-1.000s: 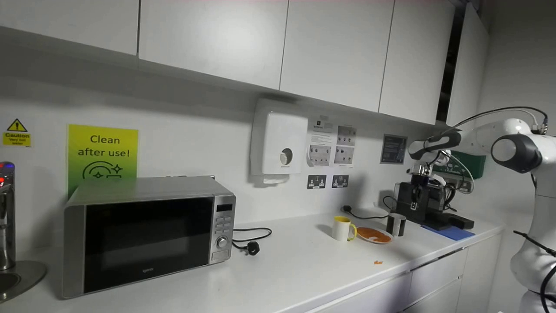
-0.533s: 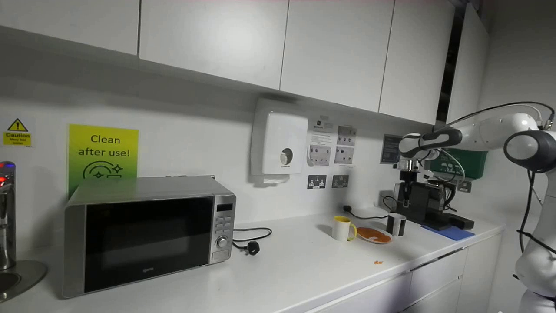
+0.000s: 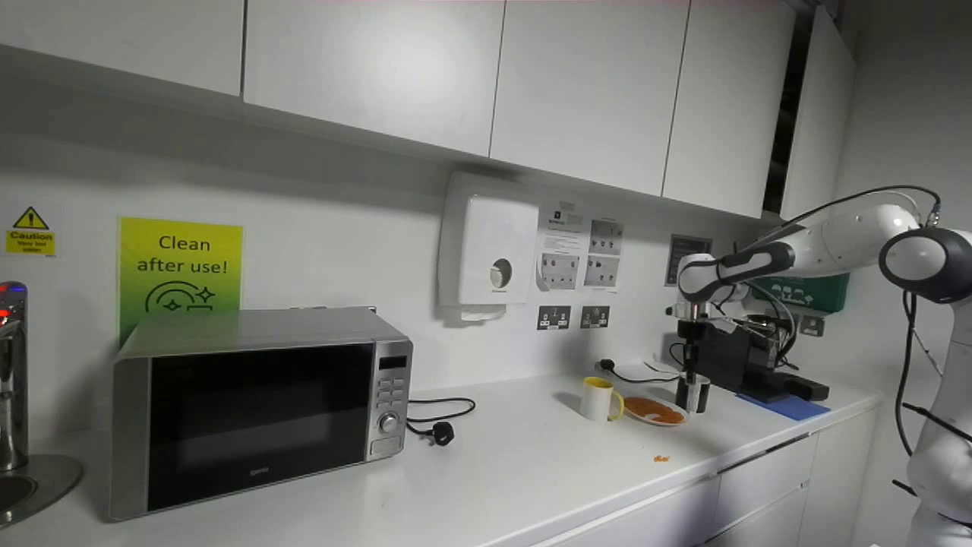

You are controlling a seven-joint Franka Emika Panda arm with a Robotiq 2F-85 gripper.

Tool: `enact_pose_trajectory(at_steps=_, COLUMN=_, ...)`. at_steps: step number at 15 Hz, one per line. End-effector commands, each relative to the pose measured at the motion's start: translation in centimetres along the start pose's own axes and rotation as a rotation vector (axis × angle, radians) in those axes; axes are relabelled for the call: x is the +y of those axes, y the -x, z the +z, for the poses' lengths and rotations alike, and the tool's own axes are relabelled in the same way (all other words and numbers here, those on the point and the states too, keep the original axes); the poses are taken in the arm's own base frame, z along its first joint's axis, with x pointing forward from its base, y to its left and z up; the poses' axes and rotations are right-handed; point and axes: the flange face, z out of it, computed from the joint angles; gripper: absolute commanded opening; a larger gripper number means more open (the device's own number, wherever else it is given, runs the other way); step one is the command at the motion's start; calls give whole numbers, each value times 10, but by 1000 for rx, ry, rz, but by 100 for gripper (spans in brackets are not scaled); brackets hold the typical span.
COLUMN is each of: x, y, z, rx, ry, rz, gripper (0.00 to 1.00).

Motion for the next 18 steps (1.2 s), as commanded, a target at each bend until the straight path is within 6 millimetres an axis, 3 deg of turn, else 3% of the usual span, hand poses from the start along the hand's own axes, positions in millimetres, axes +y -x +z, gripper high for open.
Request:
enact_pose_trajectory(at_steps=1, x=-15, y=-4, z=30, rx=-4, ry=29, rz=50, gripper=3)
enact_pose_trajectory(at_steps=7, x=-22, y=-4, z=72, rx=-101, ry=-33, rz=97, gripper=3)
enact_pose_trajectory(at_steps=11, x=-9, y=-4, z=95, rx=-147, ry=-38, rz=118, gripper=3)
enact_pose_trajectory(at_steps=18, x=10, y=-3, z=111, rx=-140, ry=-44, rz=209, gripper=3)
